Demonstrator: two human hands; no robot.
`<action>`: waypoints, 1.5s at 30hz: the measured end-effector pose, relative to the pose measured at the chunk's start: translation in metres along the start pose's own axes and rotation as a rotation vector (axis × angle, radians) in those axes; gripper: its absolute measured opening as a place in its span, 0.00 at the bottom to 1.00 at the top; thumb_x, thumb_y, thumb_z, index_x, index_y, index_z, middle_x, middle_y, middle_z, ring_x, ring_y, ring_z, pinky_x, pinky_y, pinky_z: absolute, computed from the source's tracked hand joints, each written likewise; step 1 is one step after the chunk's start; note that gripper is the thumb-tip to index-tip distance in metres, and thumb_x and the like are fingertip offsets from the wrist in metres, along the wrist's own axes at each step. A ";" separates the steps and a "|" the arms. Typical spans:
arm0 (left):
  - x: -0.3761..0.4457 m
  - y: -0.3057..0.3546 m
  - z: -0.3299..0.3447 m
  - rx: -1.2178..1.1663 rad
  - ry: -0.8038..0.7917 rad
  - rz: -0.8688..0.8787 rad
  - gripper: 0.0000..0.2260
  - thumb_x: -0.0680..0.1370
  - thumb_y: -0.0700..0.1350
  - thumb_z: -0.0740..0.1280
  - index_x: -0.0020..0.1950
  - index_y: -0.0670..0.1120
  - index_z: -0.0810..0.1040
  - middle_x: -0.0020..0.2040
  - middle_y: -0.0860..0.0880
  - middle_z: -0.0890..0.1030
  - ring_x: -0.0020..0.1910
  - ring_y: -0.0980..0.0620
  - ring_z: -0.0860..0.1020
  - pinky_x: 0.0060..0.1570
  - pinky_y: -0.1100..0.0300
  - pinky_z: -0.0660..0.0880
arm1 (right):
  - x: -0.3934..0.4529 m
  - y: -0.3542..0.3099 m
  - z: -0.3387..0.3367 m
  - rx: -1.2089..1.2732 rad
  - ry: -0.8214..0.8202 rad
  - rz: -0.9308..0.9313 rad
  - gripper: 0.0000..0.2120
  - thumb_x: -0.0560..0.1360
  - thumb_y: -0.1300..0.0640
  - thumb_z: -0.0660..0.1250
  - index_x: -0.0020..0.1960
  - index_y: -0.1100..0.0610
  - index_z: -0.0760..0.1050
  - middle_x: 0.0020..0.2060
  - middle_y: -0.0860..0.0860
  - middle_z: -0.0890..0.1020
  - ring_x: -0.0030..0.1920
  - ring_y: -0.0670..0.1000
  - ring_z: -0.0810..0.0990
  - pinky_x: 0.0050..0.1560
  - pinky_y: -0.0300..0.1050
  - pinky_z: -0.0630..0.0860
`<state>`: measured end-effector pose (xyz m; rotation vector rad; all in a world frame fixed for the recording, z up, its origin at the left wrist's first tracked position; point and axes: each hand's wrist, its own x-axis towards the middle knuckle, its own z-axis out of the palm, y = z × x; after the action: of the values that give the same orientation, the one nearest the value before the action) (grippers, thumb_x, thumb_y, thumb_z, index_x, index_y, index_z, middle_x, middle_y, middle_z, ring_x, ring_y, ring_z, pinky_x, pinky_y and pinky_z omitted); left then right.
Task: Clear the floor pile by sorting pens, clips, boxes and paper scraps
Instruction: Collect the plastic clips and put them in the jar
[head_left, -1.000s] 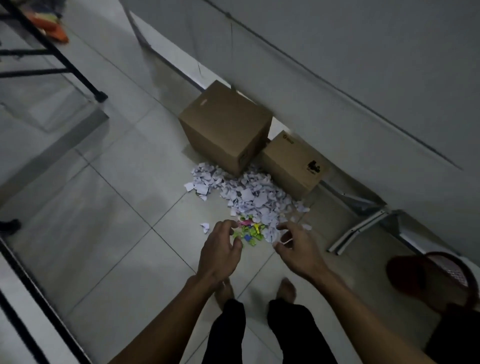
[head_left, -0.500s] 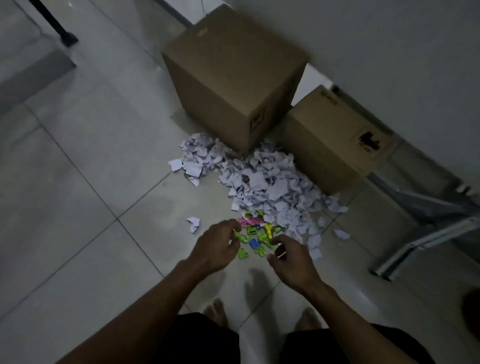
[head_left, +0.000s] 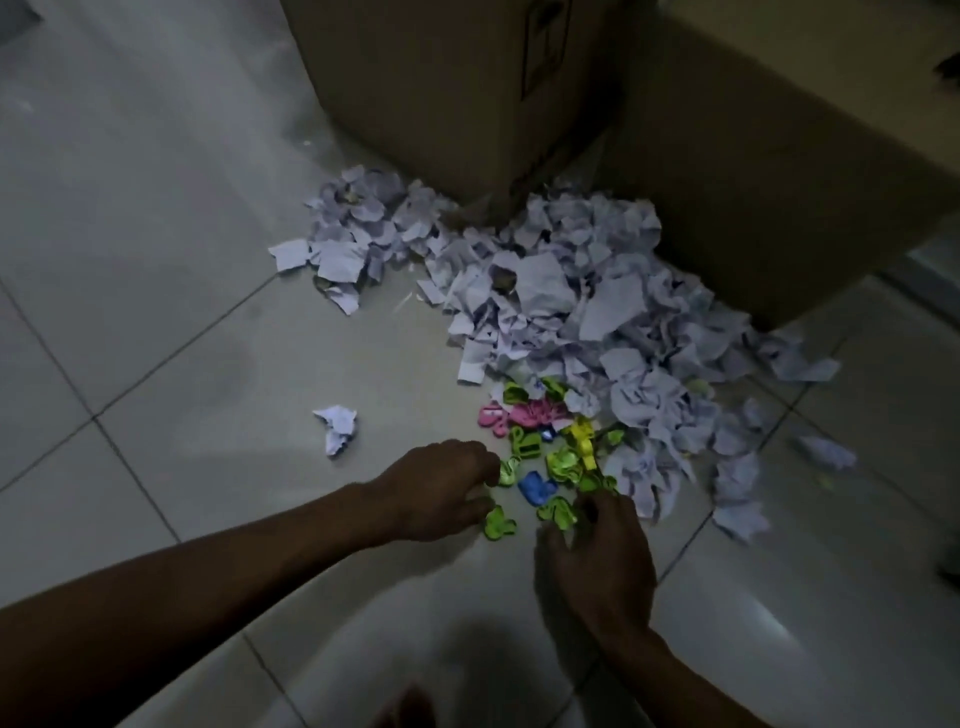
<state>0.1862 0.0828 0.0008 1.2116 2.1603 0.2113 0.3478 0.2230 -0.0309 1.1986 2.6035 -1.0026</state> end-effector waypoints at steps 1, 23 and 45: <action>0.001 0.000 0.019 0.004 0.054 0.061 0.15 0.78 0.52 0.64 0.62 0.47 0.74 0.58 0.48 0.76 0.55 0.48 0.74 0.45 0.60 0.67 | -0.002 0.009 0.010 0.014 0.033 -0.010 0.18 0.69 0.46 0.73 0.55 0.51 0.74 0.51 0.48 0.75 0.51 0.52 0.76 0.46 0.45 0.74; 0.003 0.022 0.079 -1.517 0.801 -0.562 0.10 0.65 0.35 0.54 0.35 0.41 0.74 0.28 0.41 0.70 0.25 0.50 0.64 0.26 0.63 0.57 | -0.004 0.005 0.021 0.635 0.449 0.085 0.16 0.62 0.71 0.77 0.35 0.60 0.71 0.31 0.45 0.76 0.32 0.33 0.76 0.32 0.24 0.68; 0.010 -0.019 0.093 0.033 0.722 -0.325 0.14 0.81 0.58 0.56 0.44 0.50 0.64 0.34 0.51 0.73 0.31 0.49 0.71 0.30 0.57 0.64 | 0.010 -0.006 0.032 -0.041 0.099 -0.147 0.20 0.73 0.49 0.70 0.65 0.47 0.73 0.58 0.48 0.75 0.58 0.52 0.74 0.53 0.47 0.72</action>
<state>0.2249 0.0646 -0.0840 0.8480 2.9493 0.5373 0.3309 0.2072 -0.0558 1.0885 2.8099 -0.9316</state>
